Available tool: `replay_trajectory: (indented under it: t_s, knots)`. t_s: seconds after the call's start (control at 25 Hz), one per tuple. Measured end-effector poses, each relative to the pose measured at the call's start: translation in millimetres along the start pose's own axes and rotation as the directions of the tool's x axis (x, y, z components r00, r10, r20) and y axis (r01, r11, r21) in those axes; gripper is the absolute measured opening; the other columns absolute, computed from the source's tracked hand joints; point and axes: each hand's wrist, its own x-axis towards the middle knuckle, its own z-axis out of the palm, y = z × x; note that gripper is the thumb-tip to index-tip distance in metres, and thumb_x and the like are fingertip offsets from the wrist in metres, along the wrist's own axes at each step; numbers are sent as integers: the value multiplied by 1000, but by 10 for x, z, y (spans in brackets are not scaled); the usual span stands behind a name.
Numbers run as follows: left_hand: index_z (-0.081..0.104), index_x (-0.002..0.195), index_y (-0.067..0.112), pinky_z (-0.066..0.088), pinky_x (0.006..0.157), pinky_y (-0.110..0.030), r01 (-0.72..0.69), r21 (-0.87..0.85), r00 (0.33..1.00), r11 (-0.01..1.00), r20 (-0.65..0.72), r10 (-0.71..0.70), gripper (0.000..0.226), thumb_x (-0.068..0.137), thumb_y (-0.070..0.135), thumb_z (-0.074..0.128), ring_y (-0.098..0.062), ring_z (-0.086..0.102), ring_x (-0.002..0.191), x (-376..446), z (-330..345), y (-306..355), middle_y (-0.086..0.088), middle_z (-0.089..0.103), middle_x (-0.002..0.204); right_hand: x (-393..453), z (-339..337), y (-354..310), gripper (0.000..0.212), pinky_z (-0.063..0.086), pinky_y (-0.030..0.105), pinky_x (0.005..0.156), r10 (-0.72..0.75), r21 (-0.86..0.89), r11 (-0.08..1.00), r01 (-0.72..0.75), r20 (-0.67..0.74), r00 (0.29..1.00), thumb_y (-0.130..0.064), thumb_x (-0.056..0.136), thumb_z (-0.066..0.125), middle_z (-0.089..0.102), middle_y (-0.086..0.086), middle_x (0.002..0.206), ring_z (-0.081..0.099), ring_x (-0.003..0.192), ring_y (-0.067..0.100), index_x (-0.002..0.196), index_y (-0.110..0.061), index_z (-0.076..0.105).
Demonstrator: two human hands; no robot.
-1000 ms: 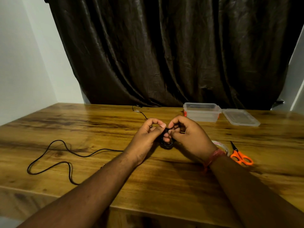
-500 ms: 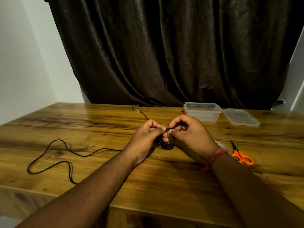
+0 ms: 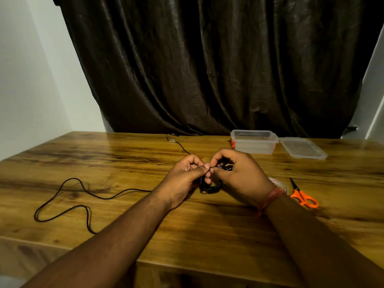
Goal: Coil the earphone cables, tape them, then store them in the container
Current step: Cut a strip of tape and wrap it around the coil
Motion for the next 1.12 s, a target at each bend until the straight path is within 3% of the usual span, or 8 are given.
replay_trajectory:
  t_s: [0.32, 0.44, 0.56, 0.68, 0.8, 0.88, 1.0, 1.12]
  knots:
    - [47, 84, 8, 52, 69, -33, -1, -103, 1000, 995, -12, 0, 18, 95, -4, 53, -11, 55, 52, 28, -3, -34, -5, 61, 65, 33, 36, 63, 17, 55, 38, 76, 74, 146, 987, -71, -16, 997, -7, 83, 72, 69, 0, 83, 65, 81, 16, 84, -23, 68]
    - [46, 82, 10, 48, 74, -34, -1, -164, 999, 987, -50, -7, 19, 97, -1, 52, -7, 54, 49, 44, -24, -19, -3, 60, 65, 51, 4, 68, 11, 55, 32, 82, 165, 271, 954, -127, -124, 978, -11, 88, 70, 70, 1, 94, 65, 90, 15, 92, -21, 68]
    - [46, 81, 11, 52, 71, -31, -10, -167, 997, 986, -71, -2, 20, 97, -1, 52, -7, 53, 49, 56, -36, -4, -3, 58, 66, 74, -75, 79, 7, 54, 33, 93, 191, 285, 951, -122, -229, 955, -19, 91, 67, 70, 0, 103, 65, 100, 13, 98, -21, 67]
    - [46, 84, 10, 51, 65, -27, -16, -108, 999, 994, -36, 12, 18, 96, -2, 51, -7, 53, 49, 33, -14, -10, -2, 60, 64, 59, 13, 94, 17, 53, 45, 98, 201, 393, 902, -177, -19, 979, -26, 88, 71, 70, 8, 106, 65, 108, 27, 104, -21, 65]
    - [46, 85, 8, 52, 58, -22, -37, -37, 999, 999, -14, 36, 17, 96, -3, 52, -8, 53, 50, 11, -9, -21, -8, 57, 64, 39, 87, 156, 34, 48, 65, 95, 222, 419, 869, -263, 146, 964, -40, 72, 79, 67, 22, 98, 64, 101, 47, 100, -22, 67]
    - [47, 84, 9, 50, 57, -22, -52, -20, 999, 998, -15, 52, 17, 95, -2, 53, -11, 56, 51, 15, -11, -29, -14, 54, 66, 49, 59, 165, 26, 46, 68, 93, 204, 421, 874, -242, 133, 970, -27, 76, 77, 65, 22, 88, 63, 93, 50, 97, -16, 68]
    - [47, 84, 7, 51, 60, -23, -70, -20, 998, 997, -6, 70, 16, 94, -3, 53, -14, 58, 54, 30, 0, -35, -11, 58, 62, 49, 43, 112, 15, 43, 67, 94, 218, 572, 782, -247, 120, 969, 2, 85, 68, 61, 20, 82, 61, 87, 42, 98, 1, 62]
    - [48, 85, 6, 51, 59, -21, -57, -30, 998, 998, -24, 57, 14, 94, -3, 53, -13, 59, 56, 32, 13, -27, -8, 64, 63, 56, 61, 92, 12, 51, 52, 83, 236, 638, 726, -259, 123, 964, 9, 87, 63, 61, 20, 79, 61, 84, 38, 98, 4, 60]
